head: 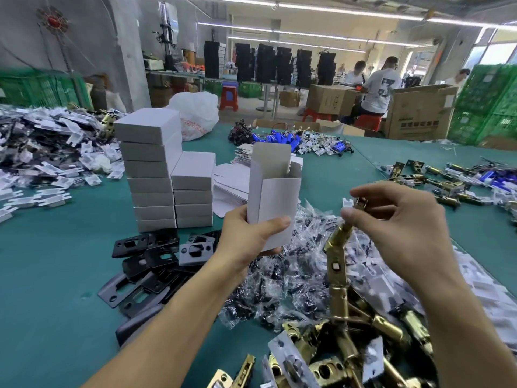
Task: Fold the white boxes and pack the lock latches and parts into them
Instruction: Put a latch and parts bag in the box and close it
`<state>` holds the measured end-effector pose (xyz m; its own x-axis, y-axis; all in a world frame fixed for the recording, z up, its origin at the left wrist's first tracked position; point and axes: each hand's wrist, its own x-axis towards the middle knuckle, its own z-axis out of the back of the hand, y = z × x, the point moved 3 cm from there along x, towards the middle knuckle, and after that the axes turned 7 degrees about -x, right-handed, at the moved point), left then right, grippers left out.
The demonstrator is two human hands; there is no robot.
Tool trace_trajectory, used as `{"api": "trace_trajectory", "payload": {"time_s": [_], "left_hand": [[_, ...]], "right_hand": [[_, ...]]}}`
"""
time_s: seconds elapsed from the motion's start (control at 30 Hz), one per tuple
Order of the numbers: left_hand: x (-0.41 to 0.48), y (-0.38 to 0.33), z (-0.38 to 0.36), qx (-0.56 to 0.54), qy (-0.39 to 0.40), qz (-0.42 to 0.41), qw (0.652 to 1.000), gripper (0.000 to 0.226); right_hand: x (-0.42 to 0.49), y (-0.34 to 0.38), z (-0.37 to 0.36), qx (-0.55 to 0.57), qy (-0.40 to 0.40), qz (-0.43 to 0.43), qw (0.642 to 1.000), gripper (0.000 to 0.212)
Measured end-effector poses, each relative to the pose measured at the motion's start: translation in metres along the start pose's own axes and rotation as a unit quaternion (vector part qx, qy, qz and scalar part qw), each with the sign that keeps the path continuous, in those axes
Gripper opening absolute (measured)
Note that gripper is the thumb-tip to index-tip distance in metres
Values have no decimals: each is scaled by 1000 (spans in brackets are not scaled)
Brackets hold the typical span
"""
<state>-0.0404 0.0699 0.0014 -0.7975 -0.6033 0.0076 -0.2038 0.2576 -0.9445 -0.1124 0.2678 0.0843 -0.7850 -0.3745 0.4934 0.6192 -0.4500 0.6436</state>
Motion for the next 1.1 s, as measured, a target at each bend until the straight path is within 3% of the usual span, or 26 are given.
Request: {"api": "trace_trajectory", "payload": {"time_s": [0.17,0.37,0.63,0.83,1.1], "left_hand": [[-2,4,-2,97,51,-7,994,35],[-5,7,-6,149,89,-12,985,40],[-10,5,-13,221,130,-61,965,26],[-12,3,-15,283,104,-100,948,29],[-15,-2,-15,252,82,-128,956,26]], "right_hand": [[0,2,6,63,-102,18,993,29],[-1,9,22,148,-240,54,958,31],[-7,21,12,80,-272,108,953,28],[-12,29,12,20,-286,130,949,32],[-15,36,-1,36,-266,160,950,31]]}}
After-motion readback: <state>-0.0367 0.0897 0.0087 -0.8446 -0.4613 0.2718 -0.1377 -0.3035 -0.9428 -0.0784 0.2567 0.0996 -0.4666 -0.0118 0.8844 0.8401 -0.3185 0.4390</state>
